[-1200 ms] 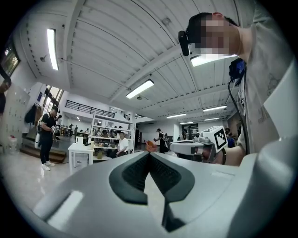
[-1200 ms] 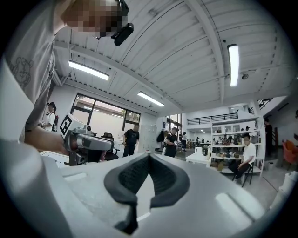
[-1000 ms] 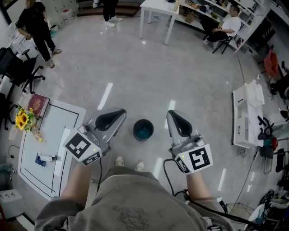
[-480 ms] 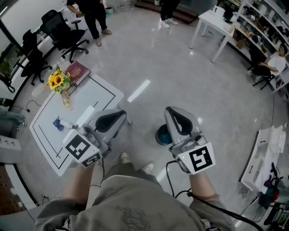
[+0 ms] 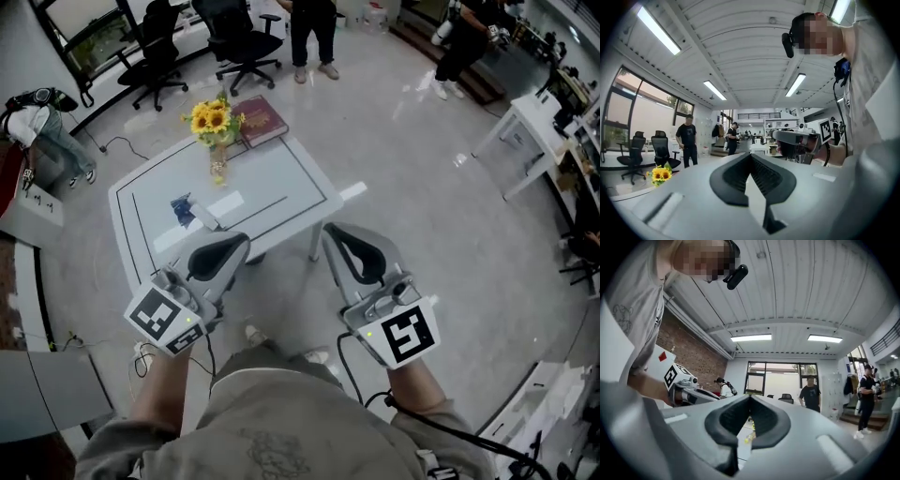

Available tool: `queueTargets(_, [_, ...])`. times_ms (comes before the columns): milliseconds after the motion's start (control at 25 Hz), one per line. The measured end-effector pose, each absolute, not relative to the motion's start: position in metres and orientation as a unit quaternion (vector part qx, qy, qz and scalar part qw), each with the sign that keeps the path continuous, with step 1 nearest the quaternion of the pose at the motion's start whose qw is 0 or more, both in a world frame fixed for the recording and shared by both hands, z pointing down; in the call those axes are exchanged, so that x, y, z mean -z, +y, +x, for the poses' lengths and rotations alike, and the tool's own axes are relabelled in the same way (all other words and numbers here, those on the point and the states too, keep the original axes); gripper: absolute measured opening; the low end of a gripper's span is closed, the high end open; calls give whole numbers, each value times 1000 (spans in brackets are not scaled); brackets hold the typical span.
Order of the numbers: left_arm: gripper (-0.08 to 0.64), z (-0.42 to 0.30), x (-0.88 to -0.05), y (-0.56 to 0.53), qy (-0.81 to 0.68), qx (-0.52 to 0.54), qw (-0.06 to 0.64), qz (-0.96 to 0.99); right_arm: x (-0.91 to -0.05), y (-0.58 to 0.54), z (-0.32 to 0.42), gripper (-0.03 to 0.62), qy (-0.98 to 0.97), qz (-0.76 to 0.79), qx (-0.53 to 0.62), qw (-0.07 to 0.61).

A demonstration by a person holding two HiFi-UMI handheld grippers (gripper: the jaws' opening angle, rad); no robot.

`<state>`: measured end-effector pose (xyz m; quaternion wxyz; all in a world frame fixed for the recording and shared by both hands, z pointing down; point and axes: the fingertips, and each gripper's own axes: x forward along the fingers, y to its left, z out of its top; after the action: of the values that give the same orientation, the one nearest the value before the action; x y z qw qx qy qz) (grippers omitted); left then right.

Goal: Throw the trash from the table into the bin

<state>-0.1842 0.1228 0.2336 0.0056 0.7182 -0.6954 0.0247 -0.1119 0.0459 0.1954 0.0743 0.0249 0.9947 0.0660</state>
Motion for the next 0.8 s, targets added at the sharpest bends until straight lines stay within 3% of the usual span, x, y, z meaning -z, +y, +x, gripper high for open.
queueTargets(800, [-2, -324, -247, 217, -749, 6, 13, 662, -225, 111, -262, 3, 995, 71, -62, 6])
